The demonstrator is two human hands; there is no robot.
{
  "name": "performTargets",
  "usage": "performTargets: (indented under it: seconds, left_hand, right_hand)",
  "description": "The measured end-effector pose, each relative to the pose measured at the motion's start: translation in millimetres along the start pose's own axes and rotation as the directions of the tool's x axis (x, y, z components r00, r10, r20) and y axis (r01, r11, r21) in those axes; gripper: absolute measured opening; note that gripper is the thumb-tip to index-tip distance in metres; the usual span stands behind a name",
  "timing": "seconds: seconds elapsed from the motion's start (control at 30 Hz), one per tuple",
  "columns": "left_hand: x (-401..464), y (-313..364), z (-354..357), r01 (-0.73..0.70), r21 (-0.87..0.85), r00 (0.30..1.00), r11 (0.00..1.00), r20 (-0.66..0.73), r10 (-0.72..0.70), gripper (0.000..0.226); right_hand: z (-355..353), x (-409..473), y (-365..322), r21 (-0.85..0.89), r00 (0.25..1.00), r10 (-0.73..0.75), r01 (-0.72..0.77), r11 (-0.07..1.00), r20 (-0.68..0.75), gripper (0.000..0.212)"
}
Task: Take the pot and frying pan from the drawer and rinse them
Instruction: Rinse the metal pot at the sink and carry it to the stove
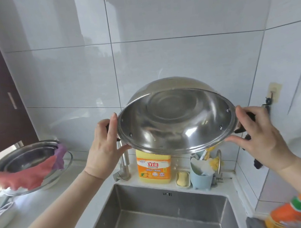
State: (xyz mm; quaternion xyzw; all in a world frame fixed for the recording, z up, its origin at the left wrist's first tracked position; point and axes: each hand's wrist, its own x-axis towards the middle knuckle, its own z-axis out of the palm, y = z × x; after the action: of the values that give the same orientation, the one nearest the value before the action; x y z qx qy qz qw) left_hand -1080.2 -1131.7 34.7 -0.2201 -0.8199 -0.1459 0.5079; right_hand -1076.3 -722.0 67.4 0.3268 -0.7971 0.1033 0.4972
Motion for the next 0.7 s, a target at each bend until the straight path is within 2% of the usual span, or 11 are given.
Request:
performTargets:
  seconds: [0.07, 0.13, 0.2, 0.27, 0.37, 0.47, 0.57, 0.7]
  left_hand:
    - [-1, 0, 5, 0.091, -0.085, 0.981, 0.992, 0.181, -0.075, 0.128]
    - [-6, -5, 14, 0.221, -0.129, 0.904, 0.967, 0.4, -0.153, 0.142]
    - [-15, -11, 28, 0.339, -0.12, 0.769, 0.933, 0.607, -0.201, 0.146]
    - [-28, -15, 41, 0.455, -0.096, 0.61, 0.886, 0.758, -0.231, 0.146]
    - [-48, -17, 57, 0.56, -0.065, 0.433, 0.826, 0.873, -0.224, 0.14]
    - [-61, -18, 63, 0.604, -0.017, 0.298, 0.797, 0.932, -0.206, 0.133]
    - [-65, -20, 62, 0.61, -0.018, 0.203, 0.792, 0.97, -0.134, 0.13]
    - [-63, -25, 56, 0.626, 0.002, 0.09, 0.78, 0.993, -0.075, 0.126]
  right_hand:
    - [9, -8, 6, 0.074, 0.982, 0.105, -0.118, 0.99, 0.158, 0.127]
    - [21, -15, 12, 0.147, 0.88, 0.245, -0.327, 0.933, 0.406, 0.133]
    - [36, -26, 19, 0.169, 0.72, 0.287, -0.489, 0.856, 0.632, 0.131]
    - [51, -38, 25, 0.176, 0.581, 0.264, -0.591, 0.788, 0.77, 0.129]
    - [68, -54, 30, 0.156, 0.419, 0.223, -0.699, 0.698, 0.88, 0.128]
    - [77, -69, 31, 0.143, 0.307, 0.16, -0.765, 0.628, 0.938, 0.125]
    - [81, -80, 30, 0.101, 0.225, 0.139, -0.798, 0.594, 0.964, 0.123]
    - [82, -85, 24, 0.085, 0.188, 0.126, -0.821, 0.564, 0.974, 0.12]
